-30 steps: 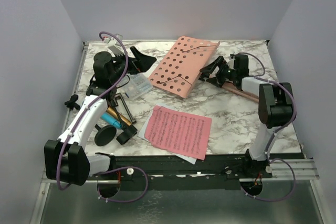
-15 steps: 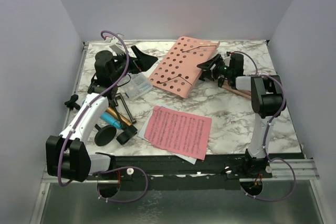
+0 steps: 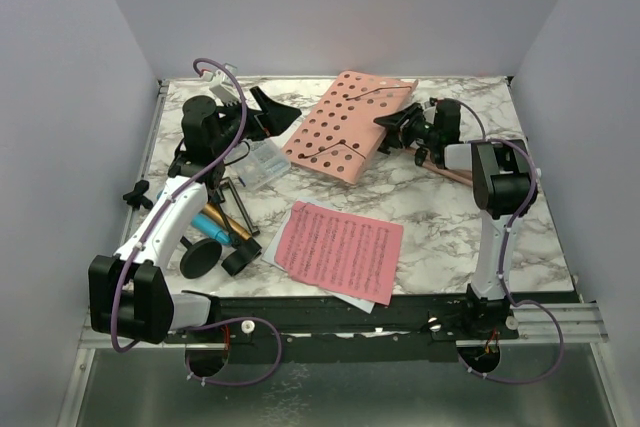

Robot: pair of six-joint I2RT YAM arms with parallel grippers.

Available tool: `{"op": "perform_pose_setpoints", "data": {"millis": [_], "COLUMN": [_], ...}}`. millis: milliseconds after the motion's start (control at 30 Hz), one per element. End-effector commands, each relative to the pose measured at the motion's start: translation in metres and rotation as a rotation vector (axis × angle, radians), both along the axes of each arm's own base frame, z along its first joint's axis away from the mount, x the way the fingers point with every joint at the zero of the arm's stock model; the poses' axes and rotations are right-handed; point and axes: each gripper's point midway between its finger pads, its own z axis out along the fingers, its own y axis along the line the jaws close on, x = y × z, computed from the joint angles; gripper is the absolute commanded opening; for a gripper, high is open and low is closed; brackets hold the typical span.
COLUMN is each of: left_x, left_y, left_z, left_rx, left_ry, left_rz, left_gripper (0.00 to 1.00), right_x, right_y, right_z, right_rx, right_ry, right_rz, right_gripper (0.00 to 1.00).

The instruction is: Set up the instrument practice props

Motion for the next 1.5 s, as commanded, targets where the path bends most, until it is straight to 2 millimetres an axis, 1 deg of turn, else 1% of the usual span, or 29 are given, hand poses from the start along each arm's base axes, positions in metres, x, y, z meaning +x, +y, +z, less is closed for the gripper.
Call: {"op": "perform_pose_setpoints", "data": {"millis": [0,167,233,300,367,433,500,633,700,833,933,967,1000,1100,1133,1167,1200,1233,1300,1367,1467], "left_x": [0.0,-0.001,-0.003,-0.007,-0.012,-0.015,-0.014,-0.005,-0.002,0.002,0.006,0.007,0.009,0.015,0.016,0.018,0.017,0.014,0.006,-0.003,-0.016], "left_y": [-0.004,-0.003,0.0,0.008,0.019,0.033,0.047,0.075,0.083,0.085,0.08,0.078,0.075,0.055,0.047,0.038,0.032,0.02,-0.007,-0.043,-0.1], "left_z": [0.012,0.017,0.024,0.036,0.052,0.065,0.07,0.067,0.063,0.052,0.036,0.03,0.018,0.001,0.001,-0.005,-0.004,-0.004,-0.003,-0.004,-0.011], "left_rx": [-0.008,-0.009,-0.011,0.0,0.004,0.001,0.004,-0.006,-0.027,-0.102,-0.191,-0.24,-0.284,-0.4,-0.421,-0.426,-0.432,-0.427,-0.398,-0.363,-0.314], "left_ry": [-0.034,-0.047,-0.063,-0.084,-0.12,-0.153,-0.173,-0.154,-0.129,-0.058,0.002,0.021,0.056,0.112,0.124,0.147,0.14,0.131,0.09,0.05,-0.066], "left_rz": [-0.025,-0.024,-0.021,-0.005,0.013,0.054,0.113,0.263,0.305,0.33,0.311,0.301,0.282,0.163,0.117,0.073,0.044,0.015,-0.027,-0.044,-0.01], "left_gripper": [0.99,0.99,0.99,0.99,0.99,0.99,0.99,0.99,0.99,0.99,0.99,0.99,0.99,0.99,0.99,0.99,0.99,0.99,0.99,0.99,0.99], "right_x": [0.003,-0.008,-0.014,-0.02,-0.025,-0.028,-0.03,-0.038,-0.042,-0.057,-0.067,-0.07,-0.074,-0.085,-0.088,-0.091,-0.095,-0.099,-0.107,-0.116,-0.129], "right_y": [0.006,-0.016,-0.025,-0.031,-0.034,-0.034,-0.035,-0.038,-0.04,-0.044,-0.048,-0.049,-0.05,-0.052,-0.052,-0.053,-0.053,-0.054,-0.055,-0.055,-0.054], "right_z": [0.08,0.148,0.171,0.194,0.217,0.24,0.263,0.312,0.337,0.375,0.399,0.407,0.416,0.441,0.449,0.456,0.464,0.471,0.481,0.488,0.494], "right_rx": [0.099,0.111,0.131,0.17,0.21,0.238,0.274,0.34,0.372,0.467,0.53,0.551,0.578,0.637,0.651,0.666,0.677,0.687,0.718,0.779,0.849], "right_ry": [-0.184,-0.29,-0.318,-0.345,-0.38,-0.417,-0.449,-0.536,-0.579,-0.653,-0.698,-0.715,-0.729,-0.782,-0.792,-0.805,-0.822,-0.837,-0.853,-0.86,-0.882], "right_rz": [0.036,0.007,-0.003,-0.012,-0.014,-0.011,-0.013,-0.021,-0.026,-0.036,-0.049,-0.052,-0.055,-0.057,-0.055,-0.056,-0.057,-0.06,-0.064,-0.059,-0.064], "right_gripper": [0.11,0.1,0.06,0.0,0.0,0.0,0.0,0.0,0.0,0.0,0.0,0.0,0.0,0.0,0.0,0.0,0.0,0.0,0.0,0.0,0.0]}}
